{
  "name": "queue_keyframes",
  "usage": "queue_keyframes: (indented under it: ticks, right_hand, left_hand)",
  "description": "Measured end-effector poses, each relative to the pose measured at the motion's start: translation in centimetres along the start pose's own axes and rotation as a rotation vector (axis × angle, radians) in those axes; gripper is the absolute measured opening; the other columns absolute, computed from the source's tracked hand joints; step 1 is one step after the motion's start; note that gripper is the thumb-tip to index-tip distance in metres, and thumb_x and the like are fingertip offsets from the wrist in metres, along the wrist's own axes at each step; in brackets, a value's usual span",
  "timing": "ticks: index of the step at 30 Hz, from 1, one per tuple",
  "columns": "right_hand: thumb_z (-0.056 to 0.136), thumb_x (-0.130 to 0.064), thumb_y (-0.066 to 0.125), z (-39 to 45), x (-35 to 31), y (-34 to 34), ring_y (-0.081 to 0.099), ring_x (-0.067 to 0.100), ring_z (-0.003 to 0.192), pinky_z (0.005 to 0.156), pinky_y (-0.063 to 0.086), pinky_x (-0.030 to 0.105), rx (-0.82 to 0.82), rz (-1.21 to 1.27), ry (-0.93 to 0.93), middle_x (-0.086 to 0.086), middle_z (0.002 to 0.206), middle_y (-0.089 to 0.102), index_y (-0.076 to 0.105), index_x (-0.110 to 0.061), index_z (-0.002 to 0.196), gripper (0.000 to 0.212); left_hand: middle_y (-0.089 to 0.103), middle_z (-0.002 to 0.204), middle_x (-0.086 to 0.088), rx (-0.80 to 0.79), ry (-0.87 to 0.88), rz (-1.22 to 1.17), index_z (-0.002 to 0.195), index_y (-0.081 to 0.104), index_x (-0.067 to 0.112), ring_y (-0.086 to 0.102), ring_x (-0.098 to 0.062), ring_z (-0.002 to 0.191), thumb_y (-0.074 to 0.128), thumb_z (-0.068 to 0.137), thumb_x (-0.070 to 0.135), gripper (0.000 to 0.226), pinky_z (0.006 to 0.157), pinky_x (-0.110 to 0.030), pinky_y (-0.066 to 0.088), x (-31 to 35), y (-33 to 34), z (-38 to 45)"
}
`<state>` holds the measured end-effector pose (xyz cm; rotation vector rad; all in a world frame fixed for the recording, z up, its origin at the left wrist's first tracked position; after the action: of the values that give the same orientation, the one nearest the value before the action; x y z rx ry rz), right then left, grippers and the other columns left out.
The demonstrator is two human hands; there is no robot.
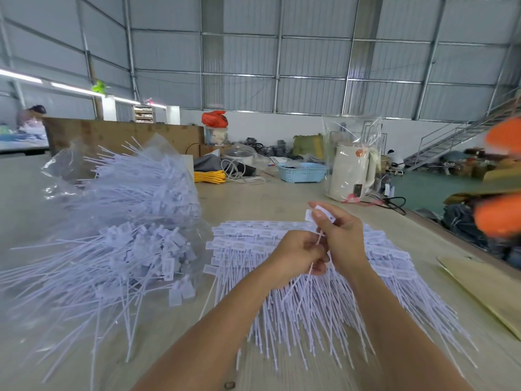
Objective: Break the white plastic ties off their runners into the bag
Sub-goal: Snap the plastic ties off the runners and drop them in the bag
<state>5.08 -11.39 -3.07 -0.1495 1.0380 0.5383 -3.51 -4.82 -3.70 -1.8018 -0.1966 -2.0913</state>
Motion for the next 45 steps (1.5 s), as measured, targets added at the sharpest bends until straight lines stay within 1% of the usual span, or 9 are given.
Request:
queue_keyframes:
  ticks: [5, 9, 13, 18, 25, 31, 34, 40, 45]
  right_hand:
    - [0.083, -0.045, 0.054, 0.3, 0.1, -0.4, 0.058, 0.014, 0.07, 0.063, 0.049, 0.027, -0.035, 0.267, 0.12, 0.003, 0.09, 0.064, 0.065, -0.023, 0.109, 0.036]
    - [0.095, -0.028, 0.052, 0.2, 1.3, -0.3, 0.056, 0.015, 0.061, 0.057, 0.047, 0.026, 0.035, 0.14, 0.183, 0.004, 0.088, 0.066, 0.065, -0.02, 0.092, 0.015]
    - [0.094, -0.023, 0.054, 0.1, 1.9, -0.2, 0.056, 0.008, 0.052, 0.054, 0.046, 0.023, 0.036, 0.079, 0.187, 0.0, 0.081, 0.067, 0.064, -0.013, 0.098, 0.014]
    - [0.095, -0.022, 0.053, 0.1, 2.3, 0.0, 0.055, 0.005, 0.047, 0.051, 0.046, 0.023, 0.014, 0.053, 0.154, -0.003, 0.077, 0.066, 0.064, -0.018, 0.091, 0.012]
    - [0.095, -0.02, 0.052, 0.0, 2.4, 0.0, 0.055, 0.005, 0.048, 0.051, 0.045, 0.022, 0.002, 0.004, 0.138, -0.003, 0.078, 0.066, 0.064, -0.019, 0.092, 0.012]
    - [0.094, -0.02, 0.054, 0.2, 2.8, -0.1, 0.056, 0.003, 0.05, 0.053, 0.046, 0.022, 0.004, -0.075, 0.122, -0.002, 0.082, 0.066, 0.062, -0.012, 0.103, 0.015]
    - [0.094, -0.018, 0.054, 0.4, 3.0, -0.4, 0.056, 0.001, 0.05, 0.051, 0.047, 0.017, -0.004, -0.114, 0.095, -0.001, 0.084, 0.066, 0.062, -0.014, 0.102, 0.012]
    - [0.093, -0.017, 0.055, 0.2, 3.7, 0.3, 0.059, 0.01, 0.075, 0.068, 0.05, 0.017, -0.053, -0.322, 0.036, 0.004, 0.092, 0.062, 0.06, -0.011, 0.111, 0.019]
    - [0.095, -0.034, 0.05, -1.0, 2.8, 2.4, 0.052, 0.014, 0.111, 0.094, 0.04, 0.032, -0.284, -0.749, -0.267, -0.002, 0.117, 0.063, 0.056, -0.018, 0.128, 0.037]
  left_hand:
    - [0.047, 0.062, 0.002, 0.377, 0.306, -0.302, 0.091, 0.063, 0.01, 0.038, -0.004, 0.046, 0.041, 0.1, 0.005, 0.025, 0.047, -0.017, 0.036, 3.7, -1.4, -0.3]
    - [0.064, 0.084, -0.006, 0.709, 0.41, 0.411, 0.091, 0.069, 0.012, 0.045, -0.007, 0.057, 0.044, 0.099, 0.012, 0.027, 0.048, -0.02, 0.033, 6.5, -7.2, -1.0]
    - [0.055, 0.114, -0.022, 0.894, 0.0, 1.021, 0.116, 0.065, 0.005, 0.056, -0.037, 0.103, 0.046, 0.091, 0.002, 0.031, 0.078, -0.039, 0.045, 4.9, -15.5, -2.3]
    - [0.049, 0.133, -0.012, 0.869, -0.673, 1.294, 0.127, 0.054, 0.015, 0.041, -0.031, 0.127, 0.05, 0.093, 0.018, 0.035, 0.106, -0.044, 0.03, 0.6, -22.1, -5.8]
    - [0.043, 0.137, -0.014, 0.758, -0.861, 1.534, 0.127, 0.052, 0.018, 0.035, -0.032, 0.126, 0.05, 0.088, 0.018, 0.039, 0.106, -0.048, 0.028, 0.5, -21.1, -5.8]
    - [0.052, 0.134, -0.006, 0.401, -0.26, 1.397, 0.126, 0.058, 0.015, 0.048, -0.026, 0.123, 0.05, 0.093, 0.012, 0.034, 0.101, -0.035, 0.039, 2.5, -15.1, -1.4]
    - [0.056, 0.13, -0.007, 0.158, -0.259, 1.241, 0.124, 0.06, 0.01, 0.053, -0.023, 0.117, 0.062, 0.091, 0.029, 0.039, 0.098, -0.031, 0.041, 1.4, -12.8, -0.8]
    - [0.059, 0.098, -0.007, 0.356, -0.077, 1.191, 0.086, 0.052, 0.018, 0.055, -0.023, 0.091, 0.075, 0.079, 0.03, 0.028, 0.073, -0.03, 0.04, 0.0, -12.7, -1.0]
    - [0.056, 0.072, -0.004, 0.337, 0.274, 0.559, 0.072, 0.05, 0.02, 0.055, -0.013, 0.061, 0.075, 0.077, 0.005, 0.03, 0.053, -0.016, 0.045, 0.5, -10.4, -0.9]
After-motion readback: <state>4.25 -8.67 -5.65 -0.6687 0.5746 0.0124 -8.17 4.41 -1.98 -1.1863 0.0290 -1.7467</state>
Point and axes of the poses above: each hand's wrist, its own z-axis towards the middle knuckle, its own y-axis out of the palm, x = y × z, the point moved 1 cm from there along z, towards the middle knuckle
